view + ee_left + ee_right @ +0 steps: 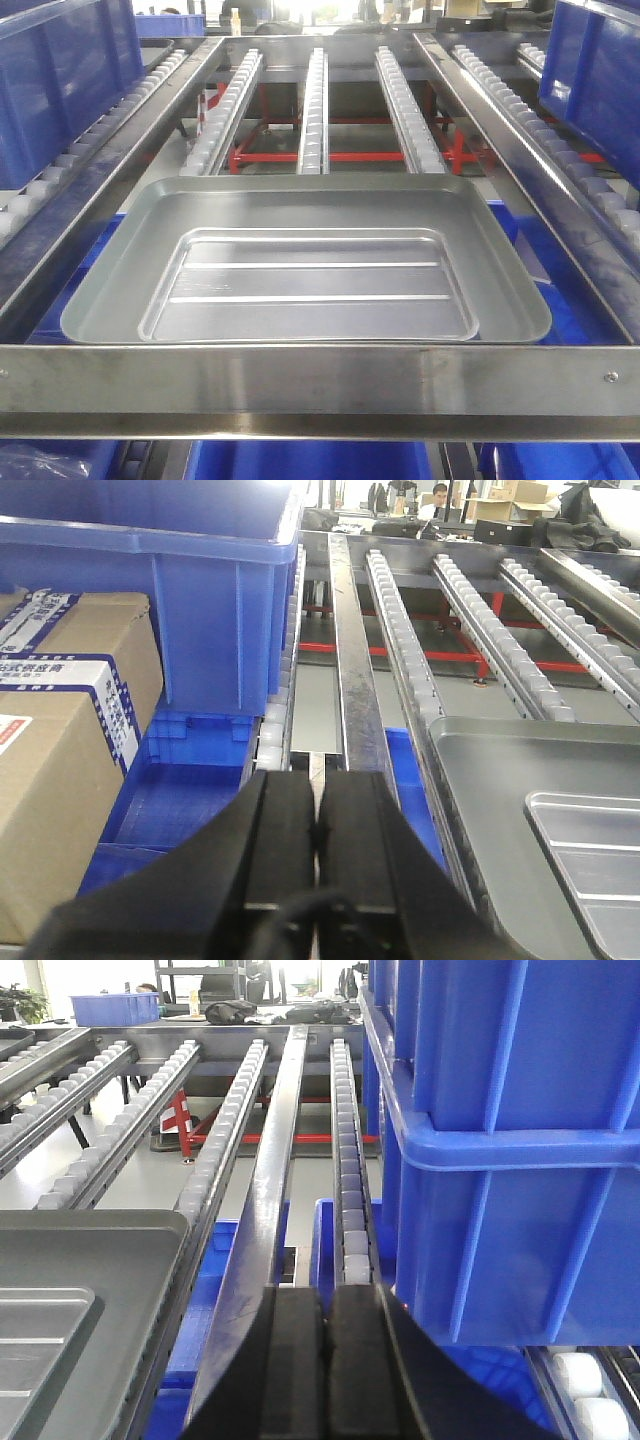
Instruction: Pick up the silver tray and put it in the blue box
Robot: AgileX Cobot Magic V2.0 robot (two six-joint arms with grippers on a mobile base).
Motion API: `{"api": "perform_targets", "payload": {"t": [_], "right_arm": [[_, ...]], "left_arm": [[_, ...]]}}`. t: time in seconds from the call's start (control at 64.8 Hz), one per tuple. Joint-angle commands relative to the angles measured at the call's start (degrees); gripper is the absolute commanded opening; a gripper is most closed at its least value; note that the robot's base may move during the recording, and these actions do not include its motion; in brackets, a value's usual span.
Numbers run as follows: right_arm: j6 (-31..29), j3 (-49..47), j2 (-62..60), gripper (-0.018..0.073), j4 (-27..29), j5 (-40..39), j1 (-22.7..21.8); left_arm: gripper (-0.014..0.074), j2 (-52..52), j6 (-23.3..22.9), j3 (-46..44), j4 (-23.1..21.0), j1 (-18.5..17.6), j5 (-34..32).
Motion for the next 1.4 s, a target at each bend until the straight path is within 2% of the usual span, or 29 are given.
{"api": "perform_targets", "payload": {"t": [0.0, 0.247, 0.339, 0.447, 0.632, 0.756, 0.833, 0.925, 1.11, 1.265, 1.388], "right_arm": [[-0.1, -1.04, -1.22, 0.0055, -0.79, -5.37, -0.32], [-0.1, -1.28, -1.22, 0.0055, -0.79, -5.65, -0.27], [-0.1, -3.58, -1.22, 0.0055, -0.79, -1.89, -0.27], [-0.1, -9.13, -0.28, 0.0055, -0.79, 6.75, -0.27], [-0.1, -18.17, 7.37, 0.0055, 0.87, 17.5, -0.27], [-0.1, -22.98, 16.43, 0.0055, 3.91, 23.63, -0.27], [-0.1, -25.91, 22.75, 0.0055, 6.28, 30.16, -0.27], [-0.1, -28.63, 30.66, 0.0055, 8.1, 37.73, -0.27], [-0.1, -29.41, 39.64, 0.0055, 8.33, 38.5, -0.27], [-0.1, -29.41, 41.73, 0.0055, 8.33, 37.34, -0.27], [-0.17, -29.78, 42.95, 0.0057, 8.33, 39.04, -0.21]], "left_arm": [[-0.0008, -0.65, 0.0, 1.03, 0.0, 0.01, -5.54], [-0.0008, -0.65, 0.0, 0.45, 0.0, 0.01, -5.96], [-0.0008, -0.65, 0.0, -0.94, 0.0, 0.01, -5.34], [-0.0008, -0.3, 0.0, -4.85, -0.13, 0.01, -2.81], [-0.0008, 6.44, 0.0, -15.7, -2.64, 0.01, 9.9], [-0.0008, 15.71, 0.0, -22.84, -4.1, 0.01, 19.36], [-0.0008, 22.26, 0.0, -26.46, -5.63, 0.01, 27.53], [-0.0008, 29.51, 0.0, -29.08, -7.33, 0.01, 33.39], [-0.0008, 39.83, 0.0, -29.37, -7.82, 0.01, 34.05], [-0.0007, 45.16, 0.0, -29.37, -14.87, 0.01, 31.96], [-0.0008, 47.76, 0.0, -29.42, -15.9, -0.19, 32.6]]}}
